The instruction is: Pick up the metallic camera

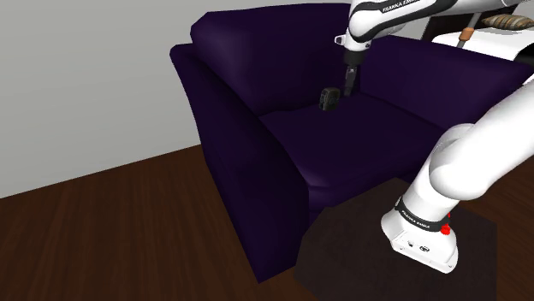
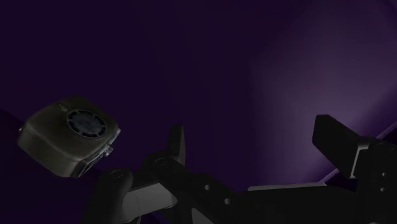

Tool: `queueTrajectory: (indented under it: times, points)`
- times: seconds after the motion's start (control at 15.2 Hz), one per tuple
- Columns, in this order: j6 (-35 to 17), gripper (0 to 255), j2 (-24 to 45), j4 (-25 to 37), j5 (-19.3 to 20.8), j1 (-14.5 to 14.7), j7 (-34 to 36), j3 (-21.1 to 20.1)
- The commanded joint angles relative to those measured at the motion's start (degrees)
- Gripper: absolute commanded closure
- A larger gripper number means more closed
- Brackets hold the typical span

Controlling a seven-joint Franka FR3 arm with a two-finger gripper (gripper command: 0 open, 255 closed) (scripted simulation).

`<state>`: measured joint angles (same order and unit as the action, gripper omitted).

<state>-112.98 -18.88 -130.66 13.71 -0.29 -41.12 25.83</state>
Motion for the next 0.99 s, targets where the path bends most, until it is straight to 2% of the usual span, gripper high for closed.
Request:
queueTrajectory:
  times: [0.0,0.26,0.46,0.66,0.92]
  points:
    - [-2.0,0,4.4,2.6,-0.9,0.5,-5.6,2.5]
    - [-4.9,0,14.2,9.1,-5.2,1.1,-16.8,6.2]
    - [-6.2,0,22.2,14.9,-9.7,0.4,-25.4,7.7]
    - [-6.6,0,30.2,21.6,-14.5,-1.5,-33.5,7.7]
    - [-5.6,0,40.6,31.9,-19.7,-5.7,-42.6,5.7]
